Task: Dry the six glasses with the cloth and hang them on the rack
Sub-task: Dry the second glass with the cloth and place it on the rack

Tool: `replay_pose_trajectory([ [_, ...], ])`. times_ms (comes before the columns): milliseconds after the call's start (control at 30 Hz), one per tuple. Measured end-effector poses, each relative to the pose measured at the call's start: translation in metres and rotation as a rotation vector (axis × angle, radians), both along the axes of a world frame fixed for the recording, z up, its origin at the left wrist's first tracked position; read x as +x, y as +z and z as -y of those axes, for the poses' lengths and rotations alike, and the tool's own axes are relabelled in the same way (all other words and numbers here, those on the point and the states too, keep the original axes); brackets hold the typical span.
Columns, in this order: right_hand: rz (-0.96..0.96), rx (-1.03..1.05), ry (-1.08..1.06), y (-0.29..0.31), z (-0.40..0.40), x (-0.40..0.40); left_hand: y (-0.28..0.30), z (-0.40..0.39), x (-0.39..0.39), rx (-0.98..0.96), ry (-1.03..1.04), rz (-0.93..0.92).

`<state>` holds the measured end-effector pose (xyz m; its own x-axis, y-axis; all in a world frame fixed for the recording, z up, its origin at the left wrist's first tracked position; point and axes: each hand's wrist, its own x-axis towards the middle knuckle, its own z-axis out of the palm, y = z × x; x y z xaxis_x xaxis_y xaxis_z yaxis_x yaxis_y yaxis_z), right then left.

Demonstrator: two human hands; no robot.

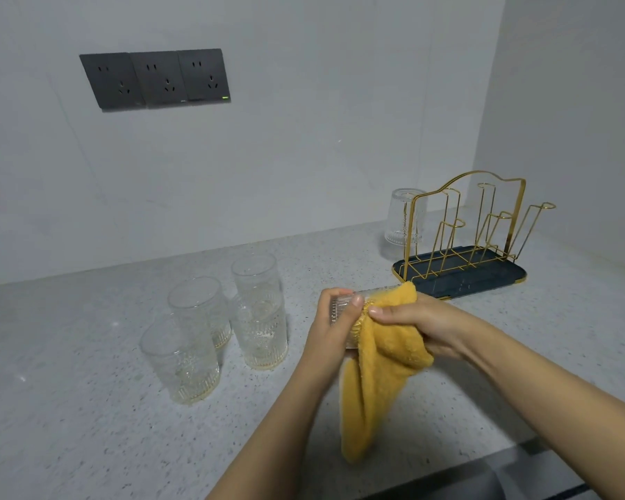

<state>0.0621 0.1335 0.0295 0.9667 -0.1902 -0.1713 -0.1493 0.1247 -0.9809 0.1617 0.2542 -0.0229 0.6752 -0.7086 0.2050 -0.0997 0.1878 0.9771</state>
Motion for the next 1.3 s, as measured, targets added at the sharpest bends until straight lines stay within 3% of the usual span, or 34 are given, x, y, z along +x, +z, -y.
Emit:
replay_pose_trajectory([
  [200,0.031,-0.479,0.085,0.008,-0.003,-0.009,0.003,0.001,0.002,0.114,-0.015,-0.156],
  [333,0.038,-0.438,0.113,0.011,-0.006,-0.008,0.006,0.003,0.001,0.151,-0.005,-0.22],
  [467,0.042,-0.363,-0.015,0.008,-0.014,-0.003,0.006,0.0,0.0,0.178,0.008,-0.217],
  [567,0.047,-0.496,-0.029,0.005,-0.014,-0.001,0.006,-0.004,0.002,0.214,0.025,-0.198],
  [667,0.012,-0.633,0.109,0.007,-0.013,-0.004,0.003,-0.005,0.008,0.225,0.004,-0.18],
  [800,-0.061,-0.856,0.252,0.002,-0.011,-0.004,0.006,-0.007,0.006,0.258,-0.131,-0.343],
  [867,-0.068,-0.816,0.237,0.003,-0.006,-0.006,0.008,-0.009,0.004,0.263,-0.199,-0.357],
  [933,-0.038,-0.636,0.182,0.006,0.001,-0.008,0.006,-0.009,0.004,0.217,-0.213,-0.293],
  [1067,0.014,-0.231,0.085,0.007,0.01,-0.008,-0.006,-0.004,0.002,0.079,-0.02,0.081],
  [1133,0.023,-0.272,0.103,0.007,0.008,-0.007,-0.01,-0.002,-0.002,0.038,0.031,0.151],
  [1300,0.001,-0.596,0.239,0.007,0.006,-0.009,-0.003,-0.002,-0.002,0.101,0.003,-0.018],
])
